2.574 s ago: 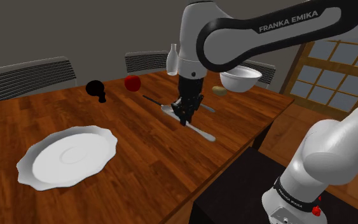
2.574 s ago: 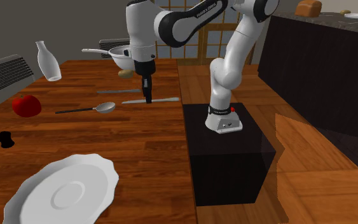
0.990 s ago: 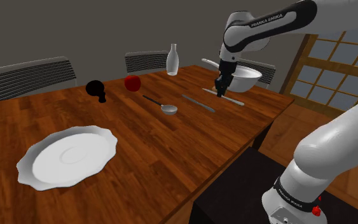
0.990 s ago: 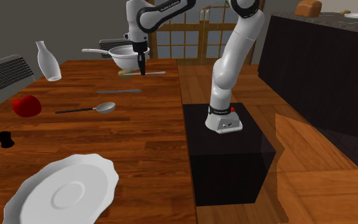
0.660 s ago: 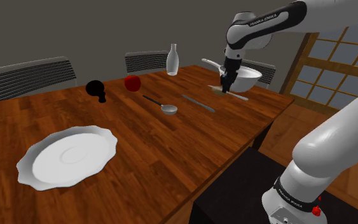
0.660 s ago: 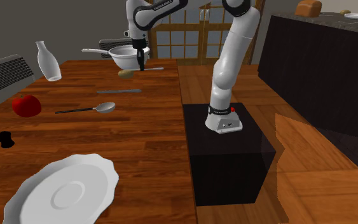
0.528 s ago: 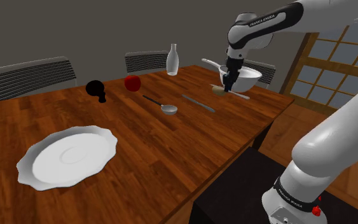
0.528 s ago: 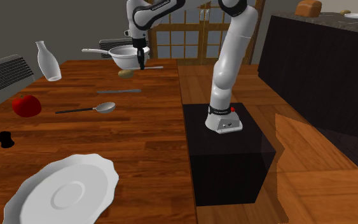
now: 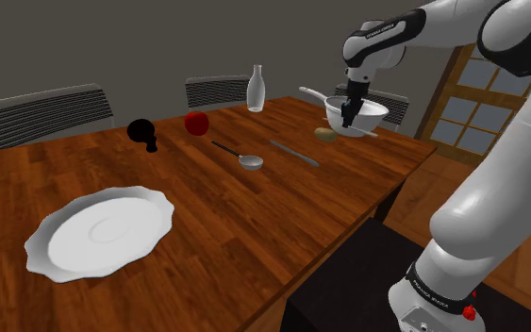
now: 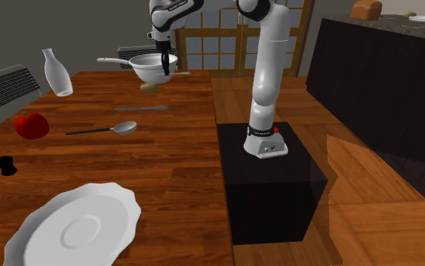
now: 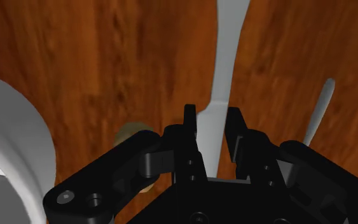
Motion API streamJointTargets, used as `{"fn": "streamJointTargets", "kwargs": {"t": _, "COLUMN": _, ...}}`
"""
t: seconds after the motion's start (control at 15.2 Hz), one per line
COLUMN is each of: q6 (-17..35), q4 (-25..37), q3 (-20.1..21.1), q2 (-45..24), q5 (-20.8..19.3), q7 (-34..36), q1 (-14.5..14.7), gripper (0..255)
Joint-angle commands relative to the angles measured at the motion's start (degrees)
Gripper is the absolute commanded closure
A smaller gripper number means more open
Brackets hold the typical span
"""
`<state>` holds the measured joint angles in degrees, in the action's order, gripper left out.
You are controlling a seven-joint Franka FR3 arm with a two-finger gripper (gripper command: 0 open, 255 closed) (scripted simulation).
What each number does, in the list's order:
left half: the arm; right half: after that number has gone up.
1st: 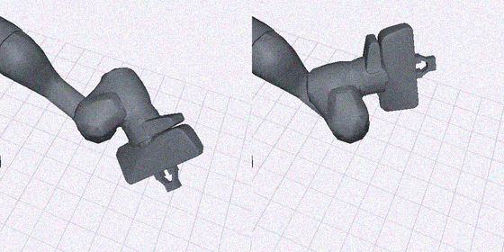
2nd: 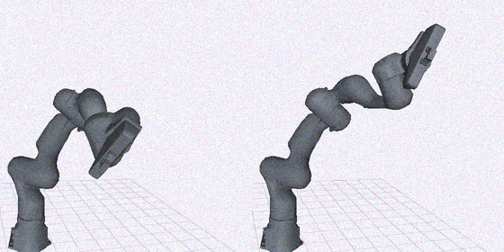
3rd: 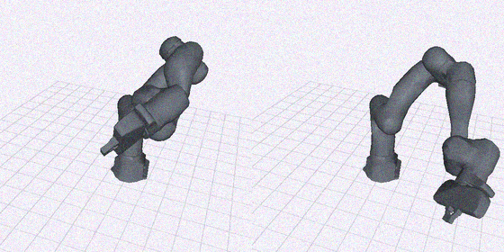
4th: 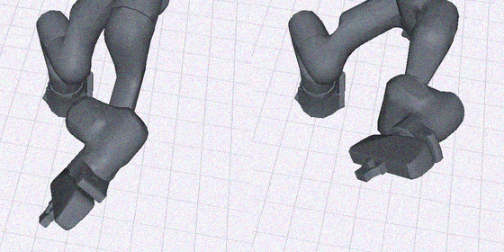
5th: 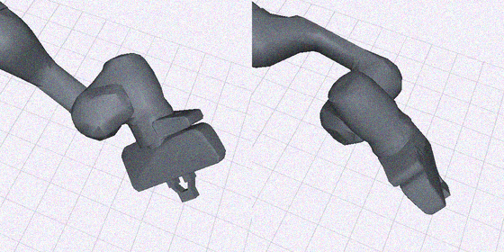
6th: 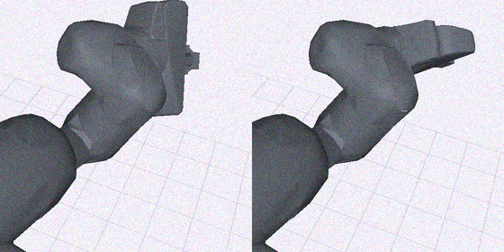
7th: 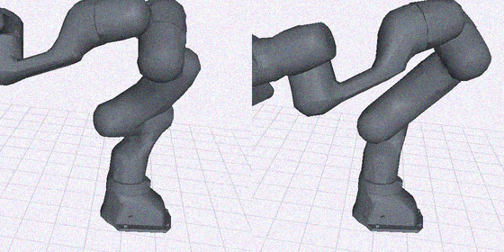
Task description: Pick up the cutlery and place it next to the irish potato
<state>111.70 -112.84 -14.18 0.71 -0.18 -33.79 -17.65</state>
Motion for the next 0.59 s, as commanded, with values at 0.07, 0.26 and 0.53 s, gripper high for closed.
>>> {"fn": "streamJointTargets", "kwargs": {"t": 0.07, "q6": -0.88, "q4": 5.62, "q3": -1.66, "q2": -4.91, "q5": 1.36, "q7": -3.93, "q1": -1.72, "gripper": 255}}
{"fn": "streamJointTargets", "kwargs": {"t": 0.26, "q6": 0.03, "q4": 6.91, "q3": -2.15, "q2": -7.22, "q5": 2.09, "q7": -5.45, "q1": -2.52, "gripper": 255}}
{"fn": "streamJointTargets", "kwargs": {"t": 0.53, "q6": 2.94, "q4": 4.75, "q3": -2.12, "q2": -8.0, "q5": 2.37, "q7": -5.64, "q1": -2.56, "gripper": 255}}
